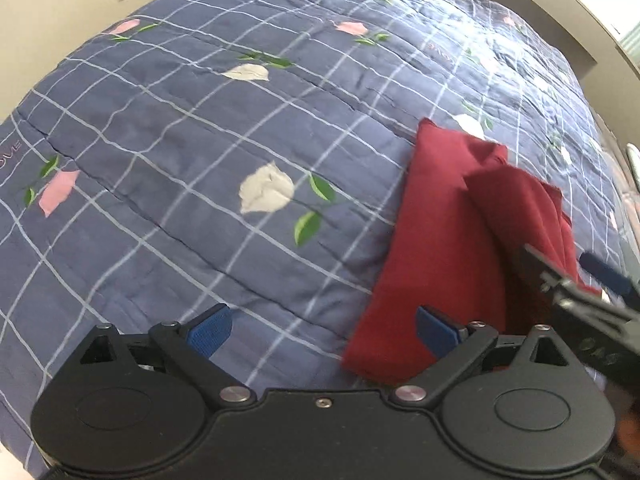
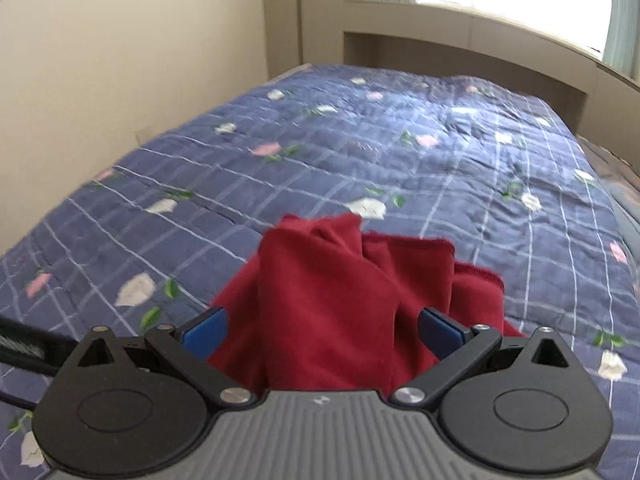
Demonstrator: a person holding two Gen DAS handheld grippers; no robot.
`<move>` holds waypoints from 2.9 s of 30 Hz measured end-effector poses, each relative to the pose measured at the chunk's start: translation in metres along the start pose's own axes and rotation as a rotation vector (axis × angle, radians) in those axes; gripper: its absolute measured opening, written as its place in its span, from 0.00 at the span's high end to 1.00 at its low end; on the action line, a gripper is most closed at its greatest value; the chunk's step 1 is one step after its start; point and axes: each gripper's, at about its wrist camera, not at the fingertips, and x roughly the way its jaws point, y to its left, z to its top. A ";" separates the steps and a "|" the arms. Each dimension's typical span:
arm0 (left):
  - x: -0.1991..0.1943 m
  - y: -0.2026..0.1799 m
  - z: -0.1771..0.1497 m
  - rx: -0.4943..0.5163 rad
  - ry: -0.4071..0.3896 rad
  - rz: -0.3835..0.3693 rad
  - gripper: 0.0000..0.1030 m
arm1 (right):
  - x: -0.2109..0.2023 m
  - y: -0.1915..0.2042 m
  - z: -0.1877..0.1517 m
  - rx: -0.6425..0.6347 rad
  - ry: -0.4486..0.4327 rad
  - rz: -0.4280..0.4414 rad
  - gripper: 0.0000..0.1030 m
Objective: Fold small clothes
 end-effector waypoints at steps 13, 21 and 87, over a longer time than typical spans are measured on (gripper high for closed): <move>0.019 -0.005 0.006 -0.110 0.007 -0.052 0.05 | -0.035 -0.083 -0.025 0.374 -0.111 0.043 0.70; 0.027 -0.017 0.012 -0.093 0.005 -0.039 0.04 | -0.039 -0.123 -0.042 0.486 -0.096 0.029 0.43; 0.049 -0.063 0.007 0.129 0.094 -0.096 0.01 | -0.053 -0.142 -0.101 0.520 0.193 -0.285 0.01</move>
